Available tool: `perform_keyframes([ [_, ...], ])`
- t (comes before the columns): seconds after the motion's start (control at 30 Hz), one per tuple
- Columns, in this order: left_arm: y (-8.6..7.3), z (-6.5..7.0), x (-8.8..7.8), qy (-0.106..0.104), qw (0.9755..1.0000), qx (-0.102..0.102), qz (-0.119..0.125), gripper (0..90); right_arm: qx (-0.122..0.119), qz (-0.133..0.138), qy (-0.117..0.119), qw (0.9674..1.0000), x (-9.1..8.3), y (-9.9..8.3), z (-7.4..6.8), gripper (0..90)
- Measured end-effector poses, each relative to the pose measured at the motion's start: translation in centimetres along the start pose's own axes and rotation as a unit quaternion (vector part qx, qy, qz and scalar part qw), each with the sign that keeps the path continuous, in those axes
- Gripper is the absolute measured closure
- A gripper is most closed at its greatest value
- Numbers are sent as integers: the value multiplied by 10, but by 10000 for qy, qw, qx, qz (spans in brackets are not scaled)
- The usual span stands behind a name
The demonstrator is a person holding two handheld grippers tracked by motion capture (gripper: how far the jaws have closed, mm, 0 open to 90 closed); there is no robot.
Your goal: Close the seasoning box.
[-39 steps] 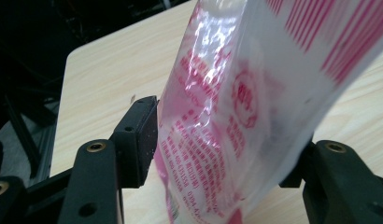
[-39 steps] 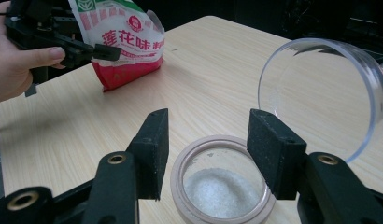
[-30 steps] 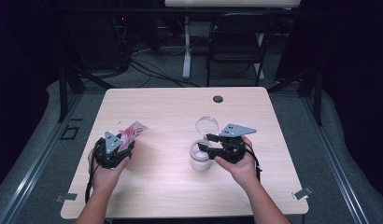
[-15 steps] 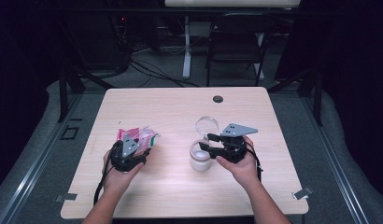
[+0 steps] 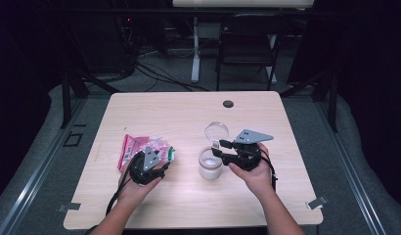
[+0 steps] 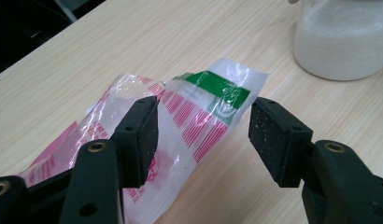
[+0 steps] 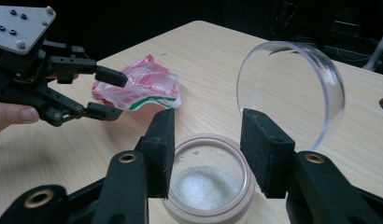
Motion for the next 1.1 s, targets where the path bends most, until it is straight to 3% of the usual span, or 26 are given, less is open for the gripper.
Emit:
perform_keyframes([
  [0.37,5,16,5,-158,9997,184,-6,432,21,11,-56,10000,-5,-1,4,577],
  [0.77,7,15,4,-143,9998,147,64,433,81,26,-227,9997,-10,-1,14,595],
  [1.1,8,13,0,-71,9998,178,114,434,249,80,-397,9989,-17,-1,31,588],
])
Point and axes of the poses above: each handheld gripper's, and its own axes: x roughly forward along the jaws, y roughly out of its top, z roughly to its right, the point moved 8 cm from there along x, roughly forward along the jaws, and after that the axes turned 1 degree about -z, right-handed, at the moved point
